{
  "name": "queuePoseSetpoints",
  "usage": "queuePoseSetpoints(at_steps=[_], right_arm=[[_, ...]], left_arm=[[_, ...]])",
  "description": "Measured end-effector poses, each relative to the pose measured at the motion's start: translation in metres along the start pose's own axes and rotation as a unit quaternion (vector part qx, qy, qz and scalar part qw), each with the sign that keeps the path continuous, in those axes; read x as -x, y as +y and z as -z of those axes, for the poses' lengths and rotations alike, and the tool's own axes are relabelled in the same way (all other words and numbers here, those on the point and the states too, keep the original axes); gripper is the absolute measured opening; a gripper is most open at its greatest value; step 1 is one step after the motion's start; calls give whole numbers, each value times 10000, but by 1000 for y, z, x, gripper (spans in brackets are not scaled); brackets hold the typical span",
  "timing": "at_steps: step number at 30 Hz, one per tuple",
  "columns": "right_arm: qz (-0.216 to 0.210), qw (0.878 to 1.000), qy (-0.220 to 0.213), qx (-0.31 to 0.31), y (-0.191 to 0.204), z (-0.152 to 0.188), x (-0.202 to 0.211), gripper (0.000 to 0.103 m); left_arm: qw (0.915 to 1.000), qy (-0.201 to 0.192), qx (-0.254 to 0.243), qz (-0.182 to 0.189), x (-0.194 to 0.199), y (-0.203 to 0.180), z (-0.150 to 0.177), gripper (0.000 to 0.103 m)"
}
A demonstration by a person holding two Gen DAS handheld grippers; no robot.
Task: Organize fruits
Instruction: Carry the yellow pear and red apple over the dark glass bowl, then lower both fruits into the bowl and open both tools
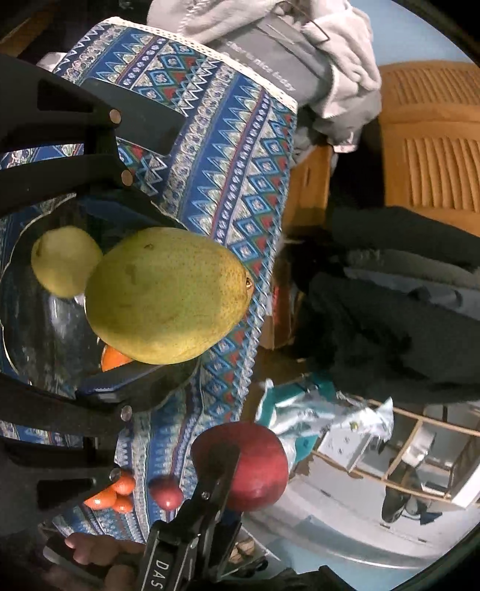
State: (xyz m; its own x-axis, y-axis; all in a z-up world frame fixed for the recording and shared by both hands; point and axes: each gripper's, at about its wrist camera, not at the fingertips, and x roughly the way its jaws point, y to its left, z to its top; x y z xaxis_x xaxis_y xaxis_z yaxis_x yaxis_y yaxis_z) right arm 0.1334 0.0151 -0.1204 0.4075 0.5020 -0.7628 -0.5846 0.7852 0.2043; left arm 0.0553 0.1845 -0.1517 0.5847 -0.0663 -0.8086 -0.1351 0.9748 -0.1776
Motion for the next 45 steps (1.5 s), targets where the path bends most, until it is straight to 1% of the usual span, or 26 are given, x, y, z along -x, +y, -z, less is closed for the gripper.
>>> queuePoseSetpoints(at_steps=[9, 20, 32, 39, 41, 44, 45], right_arm=[[-93, 9988, 483, -16, 5, 7, -55, 74], [-115, 9949, 1003, 28, 6, 20, -108, 74], [-195, 9913, 1302, 75, 7, 29, -128, 75], [-257, 9907, 1337, -15, 3, 30, -130, 75], [-282, 9902, 1365, -22, 4, 31, -131, 75], [-296, 9889, 1453, 5, 5, 35, -134, 75], [-347, 9889, 1443, 3, 6, 36, -133, 75]], left_arm=[[9990, 361, 140, -233, -39, 22, 11, 68], [9955, 868, 284, -272, -78, 34, 24, 68], [9926, 1151, 211, -316, -100, 32, 28, 68], [9907, 1275, 273, -376, -104, 36, 30, 68], [9908, 1297, 290, -257, -104, 35, 30, 67], [9920, 1233, 106, -263, -100, 27, 30, 69], [9921, 1213, 7, -335, -99, 23, 30, 69]])
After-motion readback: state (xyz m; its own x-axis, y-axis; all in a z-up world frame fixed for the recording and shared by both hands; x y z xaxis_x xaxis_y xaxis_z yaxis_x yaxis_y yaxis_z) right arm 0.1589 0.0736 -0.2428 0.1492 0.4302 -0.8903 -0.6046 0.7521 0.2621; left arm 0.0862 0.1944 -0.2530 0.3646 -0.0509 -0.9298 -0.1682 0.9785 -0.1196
